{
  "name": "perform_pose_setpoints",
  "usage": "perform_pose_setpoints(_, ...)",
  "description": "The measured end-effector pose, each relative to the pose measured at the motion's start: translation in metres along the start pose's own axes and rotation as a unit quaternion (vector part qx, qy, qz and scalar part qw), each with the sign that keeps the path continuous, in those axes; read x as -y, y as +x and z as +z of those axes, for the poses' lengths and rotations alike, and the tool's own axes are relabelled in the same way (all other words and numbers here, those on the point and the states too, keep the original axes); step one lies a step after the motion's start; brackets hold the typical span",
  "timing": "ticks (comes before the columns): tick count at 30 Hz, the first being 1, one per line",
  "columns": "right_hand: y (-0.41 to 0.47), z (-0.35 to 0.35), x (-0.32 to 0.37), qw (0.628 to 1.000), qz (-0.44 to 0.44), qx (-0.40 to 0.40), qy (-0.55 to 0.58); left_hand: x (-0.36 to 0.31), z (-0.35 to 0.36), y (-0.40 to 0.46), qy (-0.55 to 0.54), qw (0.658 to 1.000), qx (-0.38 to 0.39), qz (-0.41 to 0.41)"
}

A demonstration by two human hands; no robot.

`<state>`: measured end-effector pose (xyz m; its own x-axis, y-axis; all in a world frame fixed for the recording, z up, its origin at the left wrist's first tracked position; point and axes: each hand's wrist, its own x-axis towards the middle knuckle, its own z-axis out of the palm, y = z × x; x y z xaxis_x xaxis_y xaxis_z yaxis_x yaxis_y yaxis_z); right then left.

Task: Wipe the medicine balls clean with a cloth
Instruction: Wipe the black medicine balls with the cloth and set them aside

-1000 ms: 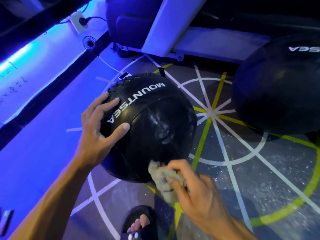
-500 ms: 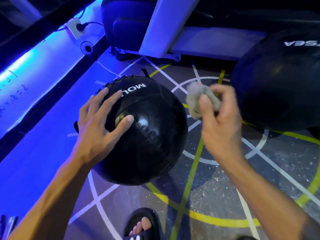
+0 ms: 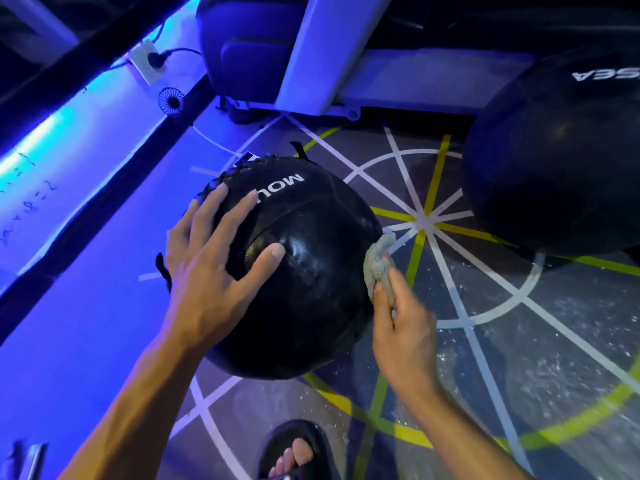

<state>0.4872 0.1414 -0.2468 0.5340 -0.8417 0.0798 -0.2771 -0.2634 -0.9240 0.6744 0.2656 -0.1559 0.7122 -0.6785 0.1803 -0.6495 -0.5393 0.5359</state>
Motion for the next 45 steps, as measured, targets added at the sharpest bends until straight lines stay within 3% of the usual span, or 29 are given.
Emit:
perform_pose_setpoints(2,0.015,-0.001,0.017,1.0,-0.005,-0.025,0.008,-0.002,0.0,-0.001,-0.001,1.0,-0.008,-0.002)
perform_pose_setpoints(5,0.018,0.017,0.052,0.992,-0.123,-0.003,0.023,-0.004,0.002,0.001,0.005,1.0,-0.012,-0.005)
perform_pose_setpoints(7,0.007,0.027,0.05,0.978,-0.207,0.004,0.009,-0.002,0.0,-0.002,0.0,1.0,-0.01,-0.009)
perform_pose_setpoints(9,0.003,0.018,0.025,0.974,-0.224,0.013,0.022,0.001,-0.002,-0.005,-0.01,1.0,-0.009,-0.013)
perform_pose_setpoints(10,-0.003,0.011,0.006,0.984,-0.172,0.022,0.038,0.003,-0.003,-0.005,-0.013,1.0,-0.007,-0.016)
perform_pose_setpoints(12,-0.02,-0.002,-0.03,0.998,0.02,0.022,0.054,0.005,-0.005,-0.003,-0.015,1.0,-0.008,-0.026)
perform_pose_setpoints(15,-0.04,0.004,-0.064,0.955,0.275,-0.02,0.107,0.004,-0.005,-0.002,-0.02,0.999,-0.013,-0.026)
perform_pose_setpoints(20,-0.013,0.046,-0.05,0.851,0.423,-0.084,0.299,0.007,-0.003,-0.004,-0.016,0.999,-0.016,-0.024)
perform_pose_setpoints(23,-0.014,0.041,-0.028,0.812,0.439,-0.106,0.369,0.008,-0.004,-0.002,-0.018,0.999,-0.021,-0.029)
perform_pose_setpoints(24,-0.016,0.032,-0.015,0.823,0.417,-0.104,0.37,0.008,-0.004,-0.002,-0.019,0.999,-0.02,-0.029)
perform_pose_setpoints(26,-0.023,0.019,0.013,0.892,0.316,-0.068,0.316,0.008,-0.004,0.001,-0.016,0.999,-0.019,-0.029)
perform_pose_setpoints(29,-0.034,0.014,0.043,0.98,0.052,0.025,0.189,0.008,-0.004,0.002,-0.017,0.999,-0.016,-0.032)
perform_pose_setpoints(31,-0.034,0.019,0.044,0.99,-0.095,0.051,0.088,0.006,-0.004,0.004,-0.017,0.999,-0.014,-0.034)
perform_pose_setpoints(33,-0.033,0.023,0.018,0.983,-0.175,0.044,0.019,0.003,-0.005,0.004,-0.018,0.999,-0.007,-0.034)
perform_pose_setpoints(34,-0.034,0.02,0.002,0.986,-0.158,0.044,0.018,0.003,-0.006,0.005,-0.021,0.999,-0.008,-0.033)
perform_pose_setpoints(36,-0.042,0.007,-0.015,0.998,0.0,0.055,0.036,0.003,-0.005,0.008,-0.019,0.999,-0.01,-0.034)
perform_pose_setpoints(38,-0.051,0.002,-0.018,0.981,0.164,0.056,0.086,0.002,-0.003,0.006,-0.015,0.999,-0.011,-0.031)
perform_pose_setpoints(39,-0.05,0.005,-0.016,0.973,0.196,0.048,0.113,0.001,-0.001,0.006,-0.016,0.999,-0.012,-0.029)
perform_pose_setpoints(42,-0.035,0.008,0.008,0.957,0.223,0.019,0.183,-0.002,0.002,0.01,-0.005,0.999,-0.012,-0.033)
perform_pose_setpoints(45,-0.027,-0.002,0.026,0.963,0.147,0.025,0.223,0.001,-0.001,0.016,-0.012,0.999,-0.012,-0.046)
